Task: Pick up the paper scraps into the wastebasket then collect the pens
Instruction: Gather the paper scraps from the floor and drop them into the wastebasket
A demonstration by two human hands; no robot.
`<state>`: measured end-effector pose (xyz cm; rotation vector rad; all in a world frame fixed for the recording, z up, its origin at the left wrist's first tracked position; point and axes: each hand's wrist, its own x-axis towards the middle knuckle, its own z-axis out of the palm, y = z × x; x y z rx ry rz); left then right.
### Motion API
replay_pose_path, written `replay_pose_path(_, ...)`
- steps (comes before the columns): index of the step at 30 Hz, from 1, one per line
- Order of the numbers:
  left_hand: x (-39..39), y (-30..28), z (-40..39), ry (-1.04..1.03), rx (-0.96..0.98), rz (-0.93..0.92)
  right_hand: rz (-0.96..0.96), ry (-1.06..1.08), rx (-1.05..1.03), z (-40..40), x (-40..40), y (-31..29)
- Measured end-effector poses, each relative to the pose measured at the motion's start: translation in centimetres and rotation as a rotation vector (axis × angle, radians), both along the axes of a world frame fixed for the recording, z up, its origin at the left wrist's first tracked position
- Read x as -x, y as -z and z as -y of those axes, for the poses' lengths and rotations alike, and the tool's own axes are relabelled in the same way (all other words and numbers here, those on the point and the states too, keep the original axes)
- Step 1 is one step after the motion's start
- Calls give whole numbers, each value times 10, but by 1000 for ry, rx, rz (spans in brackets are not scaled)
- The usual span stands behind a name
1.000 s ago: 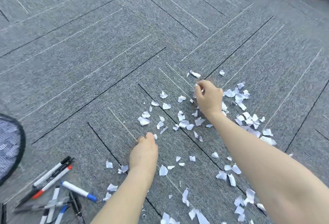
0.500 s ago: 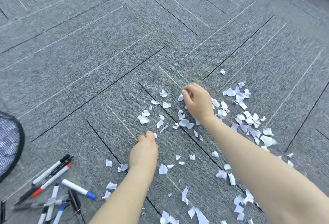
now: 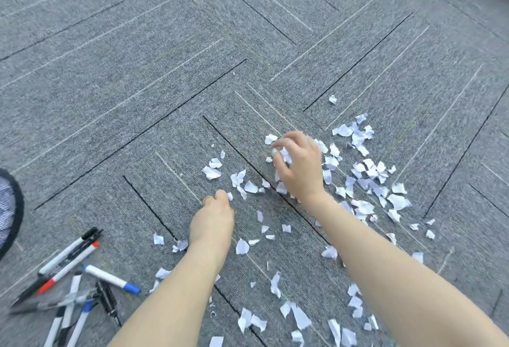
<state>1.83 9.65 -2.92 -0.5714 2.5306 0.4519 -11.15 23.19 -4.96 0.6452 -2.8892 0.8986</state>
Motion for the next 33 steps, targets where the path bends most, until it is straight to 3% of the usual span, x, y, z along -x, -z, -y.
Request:
replay_pose_path(2, 0, 0, -1, 8, 5, -6, 172, 222, -14, -4, 18, 0)
replay_pose_path(3, -1, 1, 0, 16, 9, 9, 233, 234, -56, -4, 21, 2)
replay_pose_path(5, 0, 1, 1, 26, 9, 31, 244, 128, -99, -3, 11, 4)
replay_pose_path(9, 0, 1, 2, 73, 35, 28, 152, 46, 41, 13, -9, 0)
replay_pose_path(14, 0, -2, 2, 81, 45, 21, 206, -44, -133, 27, 10, -2)
replay_pose_path(18, -2, 1, 4, 81, 42, -2, 162, -146, -119, -5, -40, -3)
replay_pose_path(21, -1, 3, 2, 94, 66, -5, 100, 77, -26, -16, -51, -2)
replay_pose_path(24, -1, 4, 3, 74, 47, 7, 231, 288, -112, -8, -51, 4)
replay_pose_path(33, 2, 2, 3, 11, 8, 36, 3, -64, -269, 31, -73, 15)
